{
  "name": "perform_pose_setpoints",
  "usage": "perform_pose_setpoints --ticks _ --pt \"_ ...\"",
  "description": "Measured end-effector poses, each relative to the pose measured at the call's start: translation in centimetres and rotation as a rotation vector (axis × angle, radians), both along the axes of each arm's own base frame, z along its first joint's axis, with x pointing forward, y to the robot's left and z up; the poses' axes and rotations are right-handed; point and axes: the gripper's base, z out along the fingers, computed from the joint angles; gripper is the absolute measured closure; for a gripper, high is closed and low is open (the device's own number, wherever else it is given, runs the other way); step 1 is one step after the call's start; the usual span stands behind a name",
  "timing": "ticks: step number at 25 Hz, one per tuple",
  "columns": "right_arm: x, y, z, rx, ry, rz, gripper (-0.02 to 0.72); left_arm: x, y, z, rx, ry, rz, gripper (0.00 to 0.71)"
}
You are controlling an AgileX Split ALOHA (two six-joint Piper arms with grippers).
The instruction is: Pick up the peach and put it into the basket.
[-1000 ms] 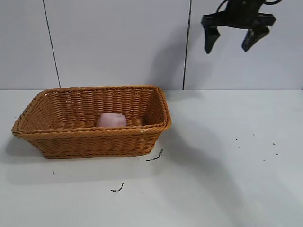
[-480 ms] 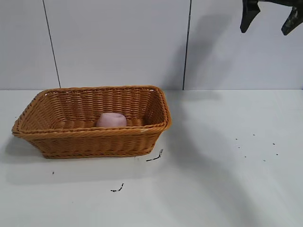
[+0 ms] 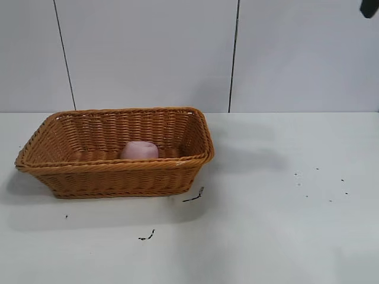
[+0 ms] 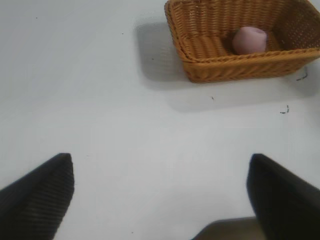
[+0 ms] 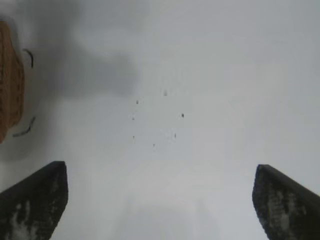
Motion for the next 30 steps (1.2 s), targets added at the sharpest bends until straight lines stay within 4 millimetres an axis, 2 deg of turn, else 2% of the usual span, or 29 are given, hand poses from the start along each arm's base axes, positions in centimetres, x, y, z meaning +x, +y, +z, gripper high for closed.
perform_pose_setpoints --ticks 3,7,10,17,20,30 --pt "-4.4 0.1 -2.4 -0.002 -0.098 -0.005 0.014 0.0 0.0 0.0 0.000 0.000 0.000 0.018" --pt "-9.1 0.1 -5.2 -0.016 -0.223 0.010 0.014 0.0 0.0 0.0 0.000 0.000 0.000 0.018" --pt "-11.7 0.1 -4.2 -0.027 -0.420 0.008 0.014 0.0 0.0 0.0 0.000 0.000 0.000 0.018" --pt "-16.2 0.2 -3.5 -0.033 -0.710 0.005 0.014 0.0 0.0 0.0 0.000 0.000 0.000 0.018" --pt "-17.4 0.2 -3.5 -0.035 -0.781 0.004 0.014 0.0 0.0 0.0 0.000 0.000 0.000 0.018" --pt "-17.5 0.2 -3.5 -0.038 -0.788 0.004 0.014 0.0 0.0 0.0 0.000 0.000 0.000 0.018"
